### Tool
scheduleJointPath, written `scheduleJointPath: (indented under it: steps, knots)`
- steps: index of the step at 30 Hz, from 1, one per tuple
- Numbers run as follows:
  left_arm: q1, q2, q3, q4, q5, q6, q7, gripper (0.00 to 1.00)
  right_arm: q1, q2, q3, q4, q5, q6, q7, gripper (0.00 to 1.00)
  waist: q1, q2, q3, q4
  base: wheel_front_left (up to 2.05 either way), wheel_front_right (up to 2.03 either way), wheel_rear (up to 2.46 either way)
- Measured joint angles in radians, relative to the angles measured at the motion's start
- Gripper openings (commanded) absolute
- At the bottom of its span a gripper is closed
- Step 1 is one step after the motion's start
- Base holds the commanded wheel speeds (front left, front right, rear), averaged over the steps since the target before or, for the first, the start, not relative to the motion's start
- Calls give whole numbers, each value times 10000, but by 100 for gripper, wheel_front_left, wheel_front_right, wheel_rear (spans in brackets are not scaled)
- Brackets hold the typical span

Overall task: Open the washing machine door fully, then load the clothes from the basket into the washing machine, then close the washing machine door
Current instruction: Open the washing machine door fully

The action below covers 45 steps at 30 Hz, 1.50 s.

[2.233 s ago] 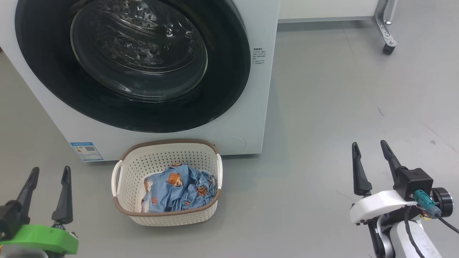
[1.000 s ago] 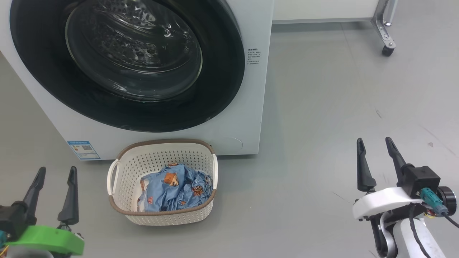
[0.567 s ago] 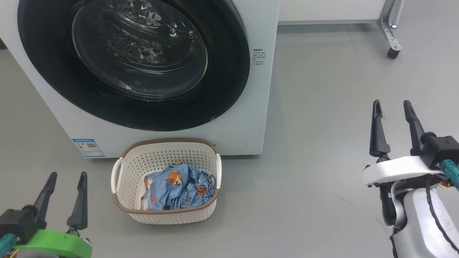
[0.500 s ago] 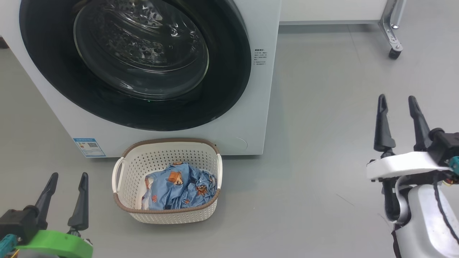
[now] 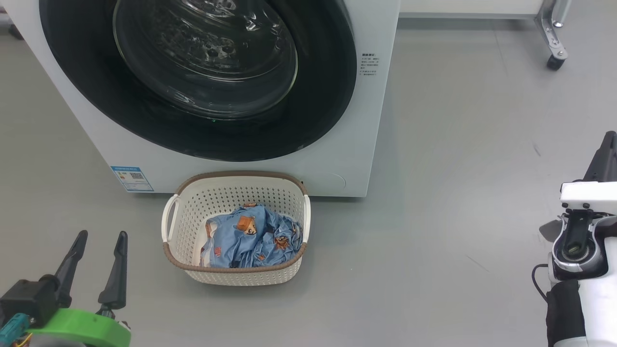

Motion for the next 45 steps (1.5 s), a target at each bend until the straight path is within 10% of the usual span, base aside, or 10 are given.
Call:
scheduleJointPath:
  steps: [17, 45]
  knots:
    - [-344, 360, -165, -458, -537, -2, 0, 100, -1746, -42, 905, 456, 3005, -345, 773, 0, 0, 0, 1178, 227, 0, 0, 0]
    - [-1957, 614, -662, -1049, -1312, -2, 0, 100, -5862, -387, 2405, 437, 3218, -869, 4544, 0, 1, 0, 3814, 824, 0, 0, 0]
